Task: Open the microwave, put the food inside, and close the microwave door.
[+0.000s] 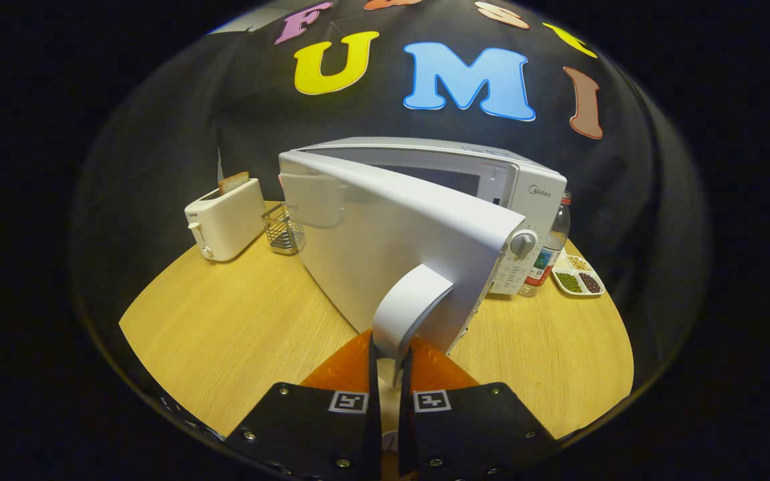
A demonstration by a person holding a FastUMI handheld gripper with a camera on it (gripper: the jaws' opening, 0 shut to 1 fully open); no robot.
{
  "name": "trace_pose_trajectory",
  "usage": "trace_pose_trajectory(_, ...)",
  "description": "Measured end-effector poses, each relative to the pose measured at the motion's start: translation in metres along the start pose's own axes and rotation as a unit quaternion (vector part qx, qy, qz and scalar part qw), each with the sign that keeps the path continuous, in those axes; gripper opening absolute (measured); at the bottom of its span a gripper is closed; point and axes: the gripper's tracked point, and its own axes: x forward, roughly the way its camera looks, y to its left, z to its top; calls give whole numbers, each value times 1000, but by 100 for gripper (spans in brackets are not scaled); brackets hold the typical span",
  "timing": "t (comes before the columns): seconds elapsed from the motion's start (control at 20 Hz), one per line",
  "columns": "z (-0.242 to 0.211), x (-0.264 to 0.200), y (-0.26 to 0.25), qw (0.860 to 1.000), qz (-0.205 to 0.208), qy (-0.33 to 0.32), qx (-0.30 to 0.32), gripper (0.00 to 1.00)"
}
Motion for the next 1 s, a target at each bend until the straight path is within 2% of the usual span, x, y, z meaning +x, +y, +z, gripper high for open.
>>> trace_pose_trajectory(0.2,-12,-15,26,1000,2,3,-16,18)
trace_pose_trajectory(0.6,-38,-35,70,1000,5,9,-5,18)
trace_pose_trajectory(1.0,-45,-45,138,999,44,-3,-7,18)
